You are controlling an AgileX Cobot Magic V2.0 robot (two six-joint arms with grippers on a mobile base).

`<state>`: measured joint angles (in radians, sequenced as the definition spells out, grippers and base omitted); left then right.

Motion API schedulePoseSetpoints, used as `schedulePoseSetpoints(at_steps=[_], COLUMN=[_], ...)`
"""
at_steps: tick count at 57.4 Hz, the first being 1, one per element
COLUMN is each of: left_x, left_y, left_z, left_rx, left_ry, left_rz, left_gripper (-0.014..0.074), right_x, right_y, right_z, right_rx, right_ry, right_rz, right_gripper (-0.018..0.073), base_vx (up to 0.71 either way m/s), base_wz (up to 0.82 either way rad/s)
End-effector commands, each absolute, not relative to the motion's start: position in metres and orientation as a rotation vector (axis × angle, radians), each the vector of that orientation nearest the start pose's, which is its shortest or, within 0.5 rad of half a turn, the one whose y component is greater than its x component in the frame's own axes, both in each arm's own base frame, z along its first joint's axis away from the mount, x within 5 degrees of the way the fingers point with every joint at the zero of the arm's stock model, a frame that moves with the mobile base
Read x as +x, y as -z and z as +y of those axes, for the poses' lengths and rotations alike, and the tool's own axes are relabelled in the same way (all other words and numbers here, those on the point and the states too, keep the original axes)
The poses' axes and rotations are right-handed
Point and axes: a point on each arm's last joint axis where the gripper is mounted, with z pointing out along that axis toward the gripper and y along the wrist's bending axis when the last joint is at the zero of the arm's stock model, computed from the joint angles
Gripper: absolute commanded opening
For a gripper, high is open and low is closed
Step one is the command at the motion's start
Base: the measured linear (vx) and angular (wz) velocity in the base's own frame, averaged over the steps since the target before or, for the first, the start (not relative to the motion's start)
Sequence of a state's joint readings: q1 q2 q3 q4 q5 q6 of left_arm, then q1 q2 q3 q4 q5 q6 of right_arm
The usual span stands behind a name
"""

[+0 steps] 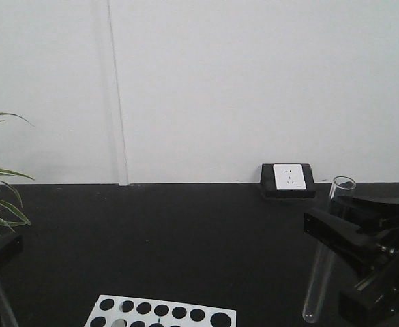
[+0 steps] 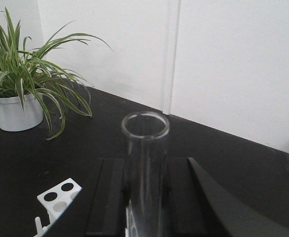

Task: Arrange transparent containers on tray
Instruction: 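Drive the base away from the rack holding both tubes upright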

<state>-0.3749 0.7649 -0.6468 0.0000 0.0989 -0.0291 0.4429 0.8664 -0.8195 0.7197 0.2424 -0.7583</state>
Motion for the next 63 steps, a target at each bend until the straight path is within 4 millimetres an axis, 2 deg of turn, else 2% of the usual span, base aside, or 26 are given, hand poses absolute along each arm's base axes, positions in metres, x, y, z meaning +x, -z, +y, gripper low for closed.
schedulePoseSetpoints(at_steps=[1, 63], left_x=[0.15, 0.1505], left_y=[-0.3697, -0.3694], left_z=[-0.0601, -0.0603], left_rx=[0.268, 0.269], left_ry=[0.331, 0.33], left_rz=[1.559, 1.561], left_gripper=[0.0083, 0.0083], right_x=[0.1609, 0.1615], right_y=[-0.4012, -0.4007], right_z=[0.0871, 0.0874], right_rx=[-0.479, -0.48], right_ry=[-0.395, -0.395], right_rz=[1.558, 1.561], right_gripper=[0.0102, 0.0102], base_vx=[-0.02, -0.16], base_wz=[0.02, -0.03])
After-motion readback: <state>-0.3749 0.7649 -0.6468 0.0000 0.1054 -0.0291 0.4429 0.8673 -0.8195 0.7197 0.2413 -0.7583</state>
